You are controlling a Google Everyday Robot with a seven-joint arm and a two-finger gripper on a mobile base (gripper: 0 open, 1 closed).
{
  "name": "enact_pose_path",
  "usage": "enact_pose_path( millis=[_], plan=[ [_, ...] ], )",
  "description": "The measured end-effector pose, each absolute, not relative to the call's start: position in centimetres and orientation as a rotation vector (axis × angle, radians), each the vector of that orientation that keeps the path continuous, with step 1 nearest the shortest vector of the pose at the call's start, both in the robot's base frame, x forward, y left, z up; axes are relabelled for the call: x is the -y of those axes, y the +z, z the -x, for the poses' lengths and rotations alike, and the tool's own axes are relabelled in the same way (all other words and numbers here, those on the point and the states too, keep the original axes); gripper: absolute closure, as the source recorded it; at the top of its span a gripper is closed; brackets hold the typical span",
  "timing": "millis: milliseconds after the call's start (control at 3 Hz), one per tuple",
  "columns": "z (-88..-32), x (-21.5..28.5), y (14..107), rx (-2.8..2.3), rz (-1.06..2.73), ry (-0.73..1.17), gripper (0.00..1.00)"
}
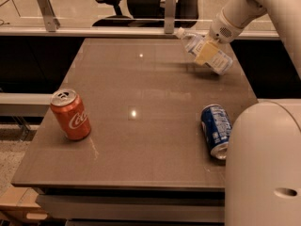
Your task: Knock blue plastic bottle over
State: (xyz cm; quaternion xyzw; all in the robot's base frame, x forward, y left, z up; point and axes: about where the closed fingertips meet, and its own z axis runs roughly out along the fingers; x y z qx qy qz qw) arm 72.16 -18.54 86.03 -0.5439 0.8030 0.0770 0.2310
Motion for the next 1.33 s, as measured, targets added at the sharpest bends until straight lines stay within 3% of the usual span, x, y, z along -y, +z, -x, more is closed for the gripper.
enact_pose_path(
  millis=[1333],
  plan=[
    [-71.9, 19.3, 83.1, -2.396, 1.692, -0.116, 1.0]
  ],
)
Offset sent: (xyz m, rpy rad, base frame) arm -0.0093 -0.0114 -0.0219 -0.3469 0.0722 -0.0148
